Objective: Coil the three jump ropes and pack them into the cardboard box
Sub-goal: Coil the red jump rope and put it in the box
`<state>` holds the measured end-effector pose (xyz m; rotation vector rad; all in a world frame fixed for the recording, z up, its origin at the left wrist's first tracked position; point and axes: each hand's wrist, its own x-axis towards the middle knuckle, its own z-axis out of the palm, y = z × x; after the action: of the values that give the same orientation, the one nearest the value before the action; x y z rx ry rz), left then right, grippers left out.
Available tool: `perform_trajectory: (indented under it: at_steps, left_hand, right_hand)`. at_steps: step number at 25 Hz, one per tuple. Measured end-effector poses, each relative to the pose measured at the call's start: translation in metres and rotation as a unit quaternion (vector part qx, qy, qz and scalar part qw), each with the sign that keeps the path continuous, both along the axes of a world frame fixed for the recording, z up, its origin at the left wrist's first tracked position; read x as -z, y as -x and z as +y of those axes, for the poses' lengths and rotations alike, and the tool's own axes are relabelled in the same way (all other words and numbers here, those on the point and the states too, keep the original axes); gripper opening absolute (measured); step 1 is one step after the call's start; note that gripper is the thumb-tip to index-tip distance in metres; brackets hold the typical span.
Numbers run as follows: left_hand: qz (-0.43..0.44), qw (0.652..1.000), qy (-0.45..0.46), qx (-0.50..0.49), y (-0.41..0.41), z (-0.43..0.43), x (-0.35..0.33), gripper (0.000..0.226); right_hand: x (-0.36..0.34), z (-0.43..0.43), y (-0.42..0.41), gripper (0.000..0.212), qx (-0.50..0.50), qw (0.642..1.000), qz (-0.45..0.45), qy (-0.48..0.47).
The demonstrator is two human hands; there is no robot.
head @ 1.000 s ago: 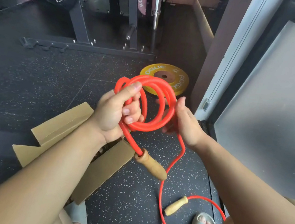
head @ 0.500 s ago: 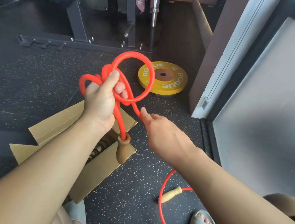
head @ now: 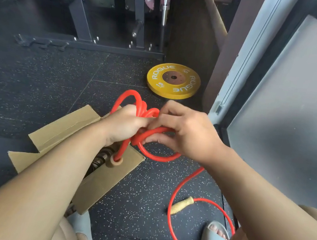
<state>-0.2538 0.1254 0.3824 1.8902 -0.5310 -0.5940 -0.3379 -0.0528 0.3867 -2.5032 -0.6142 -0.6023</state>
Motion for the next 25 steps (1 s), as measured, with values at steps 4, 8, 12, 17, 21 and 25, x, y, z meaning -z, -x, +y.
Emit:
perform_trajectory:
  at_steps: [4,8,12,17,21,25]
  left_hand:
    - [0.156,0.98,0.111,0.061,0.009,0.002,-0.011,0.041]
    - [0.139,0.973,0.075,0.168,0.016,0.004,-0.014,0.034]
    - [0.126,0.985,0.079,0.087,0.015,-0.002,-0.009,0.028]
    - [0.027,0.967,0.175,-0.183,0.001,-0.007,0.002,0.038]
    - [0.12,0.896,0.306,-0.297,-0.007,0.0,-0.013,0.03]
    - [0.208,0.892,0.359,-0.181,0.002,0.005,-0.019,0.028]
  right_hand:
    - [-0.005,-0.007,0.0,0.046,0.011,0.991,0.043,-0.124]
    - [0.0,-0.012,-0.004,0.049,0.009,0.982,0.093,-0.167]
    - [0.001,-0.017,-0.005,0.06,0.035,0.985,0.112,-0.129]
    - [0.003,-0.016,0.001,0.088,0.09,0.989,0.097,-0.059]
    - [0.013,-0.028,-0.003,0.074,0.127,0.978,0.16,-0.05]
    - [0.026,-0.028,-0.014,0.04,0.169,0.914,0.332,-0.162]
